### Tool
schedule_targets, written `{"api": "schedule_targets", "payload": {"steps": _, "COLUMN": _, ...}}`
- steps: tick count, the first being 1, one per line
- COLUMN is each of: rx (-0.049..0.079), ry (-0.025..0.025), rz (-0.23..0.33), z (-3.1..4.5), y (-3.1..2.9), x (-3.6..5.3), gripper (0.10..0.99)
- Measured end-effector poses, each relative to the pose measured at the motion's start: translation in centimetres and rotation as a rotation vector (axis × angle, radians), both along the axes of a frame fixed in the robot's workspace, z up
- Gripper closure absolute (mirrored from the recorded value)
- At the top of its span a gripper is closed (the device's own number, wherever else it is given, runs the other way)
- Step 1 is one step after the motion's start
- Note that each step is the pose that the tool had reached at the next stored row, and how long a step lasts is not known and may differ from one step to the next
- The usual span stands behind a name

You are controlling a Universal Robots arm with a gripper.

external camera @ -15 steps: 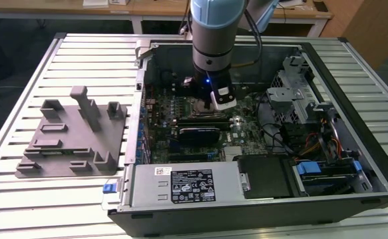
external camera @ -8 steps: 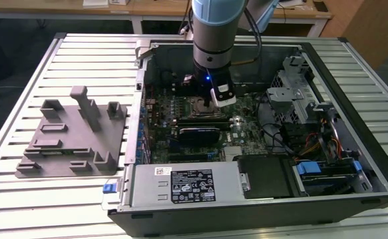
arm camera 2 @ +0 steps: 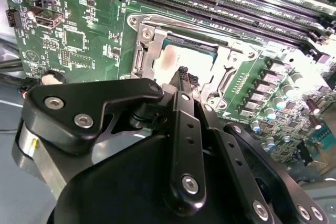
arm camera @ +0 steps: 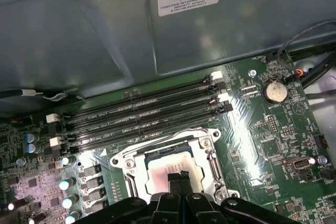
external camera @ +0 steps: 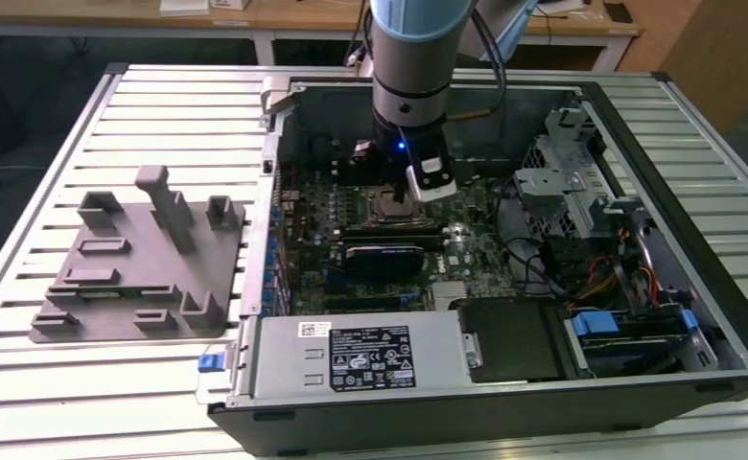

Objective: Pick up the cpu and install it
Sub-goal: 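Install the second cpu locking lever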

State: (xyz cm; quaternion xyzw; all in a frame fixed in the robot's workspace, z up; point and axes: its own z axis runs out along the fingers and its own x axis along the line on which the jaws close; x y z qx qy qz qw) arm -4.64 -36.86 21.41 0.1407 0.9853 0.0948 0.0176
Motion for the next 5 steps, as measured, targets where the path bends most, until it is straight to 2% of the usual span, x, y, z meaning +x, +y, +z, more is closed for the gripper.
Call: {"api": "schedule_targets", "payload": {"steps": 5, "rx": 0.0, "ry": 0.0002, "rz": 0.0, "z": 0.01, "y": 0.01, "x": 0.0, "gripper": 0.98}}
